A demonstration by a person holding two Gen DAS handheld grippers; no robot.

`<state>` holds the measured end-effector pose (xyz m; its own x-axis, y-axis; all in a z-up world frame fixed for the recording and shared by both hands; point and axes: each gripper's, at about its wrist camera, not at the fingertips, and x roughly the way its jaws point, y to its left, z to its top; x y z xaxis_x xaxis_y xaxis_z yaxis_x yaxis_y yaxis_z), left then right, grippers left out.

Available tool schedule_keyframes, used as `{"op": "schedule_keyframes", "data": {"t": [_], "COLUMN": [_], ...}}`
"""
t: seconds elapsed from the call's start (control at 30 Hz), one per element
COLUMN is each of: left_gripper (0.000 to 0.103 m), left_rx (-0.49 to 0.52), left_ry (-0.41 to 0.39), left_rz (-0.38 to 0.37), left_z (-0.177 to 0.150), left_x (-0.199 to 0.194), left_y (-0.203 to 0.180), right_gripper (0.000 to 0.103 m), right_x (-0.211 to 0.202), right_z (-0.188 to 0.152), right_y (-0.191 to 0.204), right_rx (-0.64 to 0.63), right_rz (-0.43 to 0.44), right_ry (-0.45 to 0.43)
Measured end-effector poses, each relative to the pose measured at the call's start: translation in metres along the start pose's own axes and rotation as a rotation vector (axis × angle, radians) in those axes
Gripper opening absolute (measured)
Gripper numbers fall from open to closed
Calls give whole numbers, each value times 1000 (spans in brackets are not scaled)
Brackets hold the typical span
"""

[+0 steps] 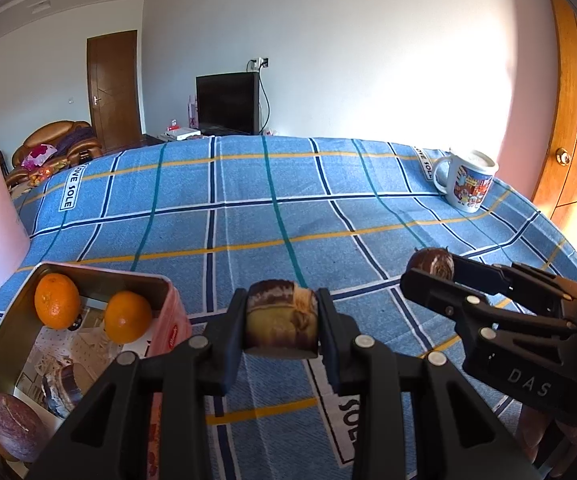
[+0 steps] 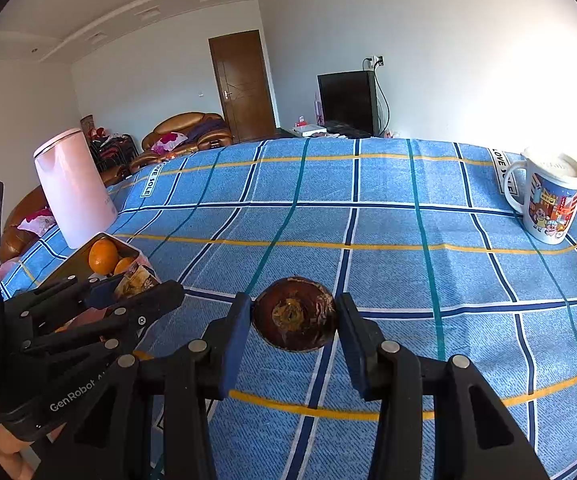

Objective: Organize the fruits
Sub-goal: 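Carry the cylindrical cake and brown pastry over the tin box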

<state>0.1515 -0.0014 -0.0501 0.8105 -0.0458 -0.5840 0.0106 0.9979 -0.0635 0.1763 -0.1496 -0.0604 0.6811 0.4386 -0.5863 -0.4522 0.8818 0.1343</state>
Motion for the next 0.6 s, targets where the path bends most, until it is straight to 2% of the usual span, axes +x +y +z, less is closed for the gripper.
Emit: {"op": "schedule_keyframes", "data": {"t": [0.6], "left_gripper": [35], "left_rx": [-1], "left_ry": [-84], "left_rz": [10], "left_z": [-2], "left_x": [-15], "left_y": [1], "right_gripper": [45], "right_x": [-17], "right_z": [-2], "right_y": [6], "right_rx": [-27], "right_rz": [4], "right_ry": [-88]}}
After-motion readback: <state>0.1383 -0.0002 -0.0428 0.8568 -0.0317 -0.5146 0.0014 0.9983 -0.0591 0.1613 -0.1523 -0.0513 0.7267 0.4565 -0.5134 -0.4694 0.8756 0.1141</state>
